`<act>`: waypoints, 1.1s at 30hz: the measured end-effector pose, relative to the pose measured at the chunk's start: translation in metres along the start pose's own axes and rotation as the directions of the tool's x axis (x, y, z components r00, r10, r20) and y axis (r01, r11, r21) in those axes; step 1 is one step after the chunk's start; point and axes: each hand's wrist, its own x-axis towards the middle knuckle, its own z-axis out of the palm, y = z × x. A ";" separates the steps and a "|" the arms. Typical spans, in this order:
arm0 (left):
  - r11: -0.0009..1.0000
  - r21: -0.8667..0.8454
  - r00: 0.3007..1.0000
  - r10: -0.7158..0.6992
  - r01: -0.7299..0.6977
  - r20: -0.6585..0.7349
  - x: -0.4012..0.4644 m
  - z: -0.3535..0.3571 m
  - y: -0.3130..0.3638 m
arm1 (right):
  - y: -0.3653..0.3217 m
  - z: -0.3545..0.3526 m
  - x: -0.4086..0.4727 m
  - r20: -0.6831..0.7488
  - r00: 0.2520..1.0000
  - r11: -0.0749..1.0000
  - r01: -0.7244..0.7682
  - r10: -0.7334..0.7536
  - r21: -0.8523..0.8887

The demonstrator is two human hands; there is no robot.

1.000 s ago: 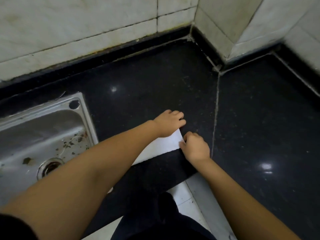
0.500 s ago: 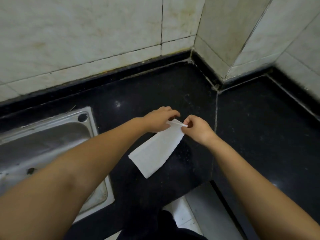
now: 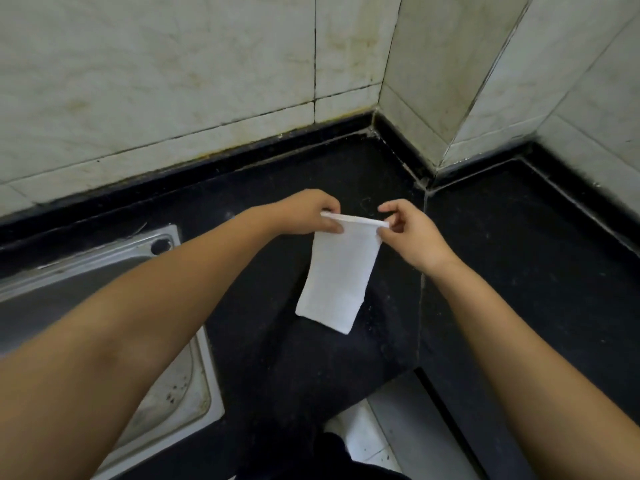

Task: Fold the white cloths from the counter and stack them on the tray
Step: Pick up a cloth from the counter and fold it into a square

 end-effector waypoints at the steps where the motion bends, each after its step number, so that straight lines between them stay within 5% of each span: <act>1: 1.000 -0.020 0.999 0.006 -0.007 -0.054 -0.004 -0.012 0.002 | -0.006 -0.003 0.004 -0.032 0.999 0.999 0.029 -0.028 0.033; 5: 0.996 -0.071 0.962 0.035 -0.057 -0.271 -0.025 -0.041 0.015 | -0.029 -0.014 0.003 -0.133 0.976 0.968 0.193 -0.173 0.157; 8: 0.979 -0.176 0.944 0.036 -0.099 -0.327 -0.047 -0.029 0.014 | -0.027 -0.015 -0.010 -0.075 0.969 0.937 0.246 -0.235 0.248; 13: 0.918 -0.390 0.975 -0.149 0.074 -0.165 -0.087 0.063 -0.018 | 0.024 0.022 -0.046 0.251 0.950 0.972 0.142 -0.188 0.188; 17: 0.883 -0.398 0.964 -0.265 0.248 0.012 -0.118 0.143 -0.035 | 0.078 0.058 -0.083 0.462 0.883 0.997 0.067 -0.082 0.050; 22: 0.846 -0.432 0.949 -0.301 0.312 0.096 -0.130 0.157 -0.032 | 0.092 0.065 -0.089 0.609 0.793 0.999 0.041 -0.013 -0.033; 29: 0.756 -0.558 0.875 -0.473 0.343 -0.101 -0.079 0.117 -0.046 | 0.065 0.069 -0.012 0.308 0.940 0.983 -0.172 0.147 0.057; 33: 0.728 -0.490 0.773 -0.615 0.480 -0.157 -0.040 0.115 -0.054 | 0.063 0.088 0.017 0.140 0.950 0.960 -0.281 0.278 -0.002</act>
